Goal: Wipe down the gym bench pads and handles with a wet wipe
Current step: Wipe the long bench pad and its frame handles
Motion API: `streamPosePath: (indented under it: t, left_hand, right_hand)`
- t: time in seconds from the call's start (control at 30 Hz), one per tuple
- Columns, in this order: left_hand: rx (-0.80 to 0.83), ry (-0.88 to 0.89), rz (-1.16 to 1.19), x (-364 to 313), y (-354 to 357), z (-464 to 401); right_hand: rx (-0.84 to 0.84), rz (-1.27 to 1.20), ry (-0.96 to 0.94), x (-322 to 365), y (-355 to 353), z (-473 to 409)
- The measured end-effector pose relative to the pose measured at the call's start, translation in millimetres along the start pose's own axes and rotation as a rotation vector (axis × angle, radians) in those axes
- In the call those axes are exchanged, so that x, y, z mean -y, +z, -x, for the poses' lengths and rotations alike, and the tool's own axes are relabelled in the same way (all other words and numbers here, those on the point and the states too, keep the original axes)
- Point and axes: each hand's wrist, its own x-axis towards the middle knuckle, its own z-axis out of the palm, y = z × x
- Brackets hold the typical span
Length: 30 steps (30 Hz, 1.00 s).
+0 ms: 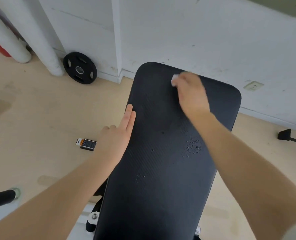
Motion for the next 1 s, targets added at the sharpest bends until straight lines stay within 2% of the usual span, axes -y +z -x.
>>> streamPosePath:
  t: [0.03,0.13,0.23,0.3,0.37,0.43,0.47,0.53,0.57,0.63,0.7,0.77,0.83,0.87,0.97,1.0]
  left_hand:
    - [-0.009,-0.01,0.021,-1,1,1]
    - [-0.036,-0.01,0.031,-6,7,4]
    - [-0.133,-0.054,0.034,-5,16,2]
    - [-0.293,-0.033,0.055,-3,21,2]
    - [-0.266,0.007,0.037,-4,20,3]
    - [-0.145,0.017,0.093,-9,11,1]
    - [-0.065,-0.004,0.153,-13,4,-1]
    - [0.005,-0.029,0.266,-20,2,-5]
    - [-0.003,-0.041,0.293,-23,3,-6]
    - [-0.053,-0.061,0.263,-27,11,-6]
    - [-0.092,-0.081,0.243,-31,17,-6]
    - [-0.088,-0.098,0.257,-33,18,-9]
    - [-0.082,-0.109,0.267,-35,16,-11]
    - [-0.088,-0.111,0.268,-36,16,-12]
    - [-0.1,-0.123,0.295,-39,18,-11]
    - [-0.114,-0.131,0.304,-41,19,-11]
  right_hand:
    - [-0.033,-0.014,0.035,-3,0,-13]
    - [-0.066,0.048,-0.045,-4,10,-8]
    - [-0.044,0.078,-0.246,-5,25,47]
    - [0.053,0.11,-0.377,-13,31,92]
    - [0.242,0.12,-0.426,-13,25,120]
    - [0.32,0.036,-0.302,-10,14,114]
    - [0.271,0.006,-0.242,-7,9,100]
    - [0.018,-0.065,-0.105,-9,-1,59]
    - [-0.083,-0.107,-0.012,-10,-9,37]
    - [-0.124,-0.004,0.043,-18,-14,3]
    - [-0.106,0.004,0.002,-21,-10,-4]
    - [-0.165,0.06,-0.142,-20,0,13]
    - [-0.118,0.068,-0.273,-17,9,53]
    - [-0.042,0.04,-0.323,-18,14,76]
    - [0.356,0.065,-0.289,-19,10,127]
    - [0.33,0.056,-0.323,-24,8,132]
